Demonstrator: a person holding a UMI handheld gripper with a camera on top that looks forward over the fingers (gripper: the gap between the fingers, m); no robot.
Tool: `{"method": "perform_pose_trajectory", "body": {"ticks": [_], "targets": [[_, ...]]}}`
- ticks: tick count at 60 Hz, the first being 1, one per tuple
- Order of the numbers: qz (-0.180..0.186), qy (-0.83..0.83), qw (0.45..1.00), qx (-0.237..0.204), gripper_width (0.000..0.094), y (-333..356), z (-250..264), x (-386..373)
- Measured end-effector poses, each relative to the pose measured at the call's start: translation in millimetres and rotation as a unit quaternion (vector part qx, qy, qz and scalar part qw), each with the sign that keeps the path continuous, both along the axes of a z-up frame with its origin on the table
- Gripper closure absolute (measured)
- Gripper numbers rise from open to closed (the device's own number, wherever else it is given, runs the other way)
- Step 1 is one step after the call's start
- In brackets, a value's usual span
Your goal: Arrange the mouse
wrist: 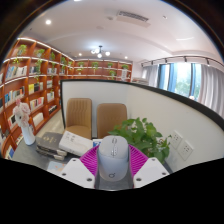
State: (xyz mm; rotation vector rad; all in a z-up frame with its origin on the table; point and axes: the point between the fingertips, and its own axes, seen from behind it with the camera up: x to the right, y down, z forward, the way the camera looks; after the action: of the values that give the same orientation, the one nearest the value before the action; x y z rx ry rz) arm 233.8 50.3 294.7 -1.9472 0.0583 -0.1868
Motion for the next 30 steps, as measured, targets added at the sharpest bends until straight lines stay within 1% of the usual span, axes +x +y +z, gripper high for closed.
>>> {"method": "perform_pose_trajectory", "body": {"ticks": [4, 9, 10, 13, 16, 18, 19, 20, 26, 30], "targets": [[0.023, 0.008, 1.000, 0.000, 0.0549, 18, 7, -39], [0.053, 0.010, 0.998, -0.016, 0.0548, 36, -14, -90], [0.058, 0.012, 0.998, -0.018, 0.0550, 33, -33, -111], [0.077, 0.015, 0.996, -0.045, 0.0552, 51, -56, -127], [0.090, 0.019, 0.993, -0.074, 0.0551, 57, -90, -146], [0.097, 0.024, 0.991, -0.093, 0.0551, 55, -122, -166], [0.098, 0.028, 0.990, -0.101, 0.0551, 51, -144, -181], [0.102, 0.030, 0.988, -0.112, 0.0550, 53, -149, -179], [0.113, 0.046, 0.978, -0.170, 0.0549, 48, -218, -202], [0.116, 0.041, 0.973, -0.193, 0.0550, 44, -257, -211]]}}
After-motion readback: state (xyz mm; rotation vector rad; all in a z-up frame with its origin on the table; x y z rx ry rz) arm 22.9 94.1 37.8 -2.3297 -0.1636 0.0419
